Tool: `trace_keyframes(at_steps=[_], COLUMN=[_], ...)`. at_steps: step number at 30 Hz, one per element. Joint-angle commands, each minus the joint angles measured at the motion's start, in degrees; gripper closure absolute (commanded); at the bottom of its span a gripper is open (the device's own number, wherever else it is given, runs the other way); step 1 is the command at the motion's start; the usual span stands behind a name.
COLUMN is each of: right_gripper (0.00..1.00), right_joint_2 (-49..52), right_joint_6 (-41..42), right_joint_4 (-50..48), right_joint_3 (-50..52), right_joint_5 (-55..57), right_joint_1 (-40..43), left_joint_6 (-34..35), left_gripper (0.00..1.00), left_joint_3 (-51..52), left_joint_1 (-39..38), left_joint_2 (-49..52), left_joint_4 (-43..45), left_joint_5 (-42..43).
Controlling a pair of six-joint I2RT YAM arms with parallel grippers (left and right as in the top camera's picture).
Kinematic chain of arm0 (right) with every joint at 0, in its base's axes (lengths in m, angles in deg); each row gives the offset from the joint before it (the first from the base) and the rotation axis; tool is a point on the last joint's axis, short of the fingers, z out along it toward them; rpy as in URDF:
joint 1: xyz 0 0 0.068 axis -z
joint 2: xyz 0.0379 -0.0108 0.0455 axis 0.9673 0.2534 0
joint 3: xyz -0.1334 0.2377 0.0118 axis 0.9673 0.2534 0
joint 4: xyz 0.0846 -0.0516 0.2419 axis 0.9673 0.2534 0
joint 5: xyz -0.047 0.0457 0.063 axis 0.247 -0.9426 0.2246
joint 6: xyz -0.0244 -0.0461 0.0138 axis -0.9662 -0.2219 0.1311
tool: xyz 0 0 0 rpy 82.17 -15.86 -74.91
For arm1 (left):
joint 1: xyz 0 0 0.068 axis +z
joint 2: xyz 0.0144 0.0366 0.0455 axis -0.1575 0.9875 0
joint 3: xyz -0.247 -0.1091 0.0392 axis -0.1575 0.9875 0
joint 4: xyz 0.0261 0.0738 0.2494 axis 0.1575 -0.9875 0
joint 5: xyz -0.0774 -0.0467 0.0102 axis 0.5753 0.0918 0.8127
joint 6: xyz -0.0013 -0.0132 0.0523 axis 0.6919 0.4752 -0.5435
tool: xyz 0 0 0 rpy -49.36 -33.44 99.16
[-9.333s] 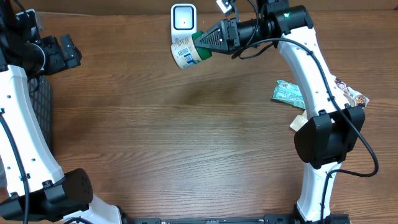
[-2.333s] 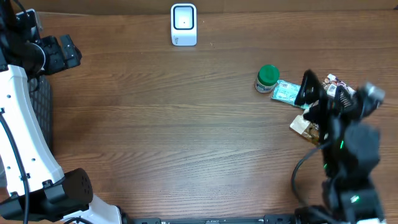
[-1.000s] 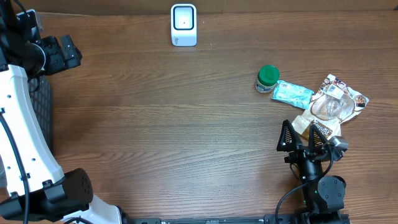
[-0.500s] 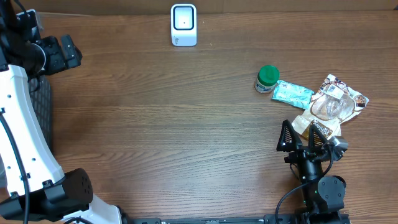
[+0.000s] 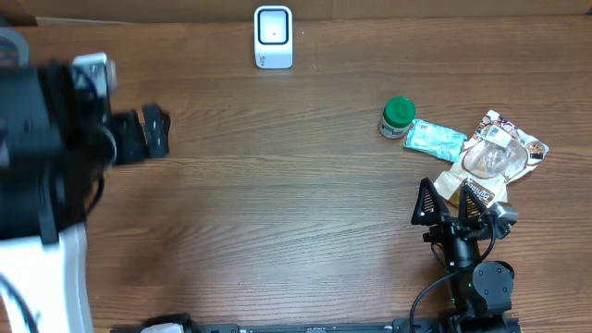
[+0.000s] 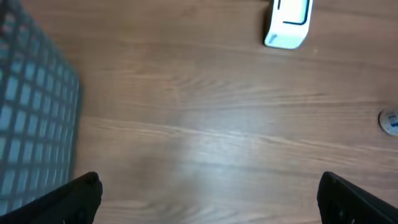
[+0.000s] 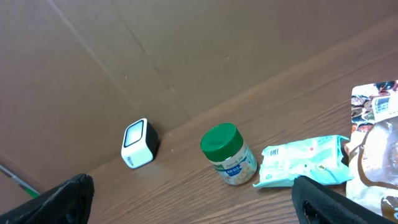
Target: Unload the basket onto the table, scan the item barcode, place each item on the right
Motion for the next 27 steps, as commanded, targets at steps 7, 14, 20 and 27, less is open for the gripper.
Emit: trace_keyframes(at_steps=[7, 14, 20, 27], right_gripper=[0.00, 0.00, 0.00, 0.00], right_joint_2=[-0.68, -0.68, -0.68, -0.68], right_joint_6=[-0.39, -0.39, -0.39, -0.39], right_joint_4=[-0.13, -0.13, -0.13, -0.13], right_joint_3=[0.59, 0.59, 0.59, 0.59], right_joint_5=[-0.28, -0.28, -0.28, -0.28], right_joint_1=[0.11, 0.11, 0.11, 0.11], left_joint_6=[-1.49, -4.22, -10.29, -18.38], left_gripper=[0.00, 0.00, 0.00, 0.00], left_joint_3=[44.13, 70.42, 85.85, 94.03], left_joint_1=[-2.16, -4.94, -5.31, -5.27], left_joint_2=[-26.62, -43.28, -56.96, -64.63], left_joint_4=[39.41, 69.92, 74.25, 74.20], left_joint_5=[-1.53, -1.53, -1.09, -1.07])
